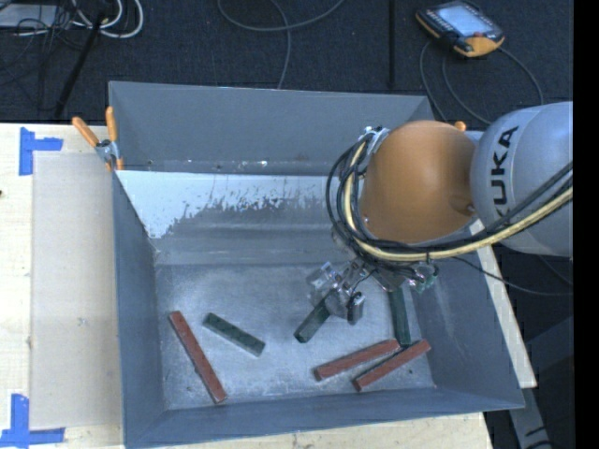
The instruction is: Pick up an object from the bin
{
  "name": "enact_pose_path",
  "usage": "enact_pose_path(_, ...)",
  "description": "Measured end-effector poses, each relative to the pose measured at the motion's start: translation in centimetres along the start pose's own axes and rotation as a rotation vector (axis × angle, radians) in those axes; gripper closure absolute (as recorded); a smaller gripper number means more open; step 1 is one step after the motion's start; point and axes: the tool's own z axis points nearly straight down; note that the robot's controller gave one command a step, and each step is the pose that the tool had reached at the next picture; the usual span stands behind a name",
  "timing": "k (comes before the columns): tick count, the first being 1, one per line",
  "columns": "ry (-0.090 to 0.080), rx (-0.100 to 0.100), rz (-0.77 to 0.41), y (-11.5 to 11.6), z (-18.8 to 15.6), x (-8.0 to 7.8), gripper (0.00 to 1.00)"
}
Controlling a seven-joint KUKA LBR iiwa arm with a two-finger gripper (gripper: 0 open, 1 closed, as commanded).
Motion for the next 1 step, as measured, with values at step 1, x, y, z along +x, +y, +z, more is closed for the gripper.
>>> enact_pose_path(1, 0.006, -0.003, 0.014, 0.99, -4.46, 0.87, 1.0)
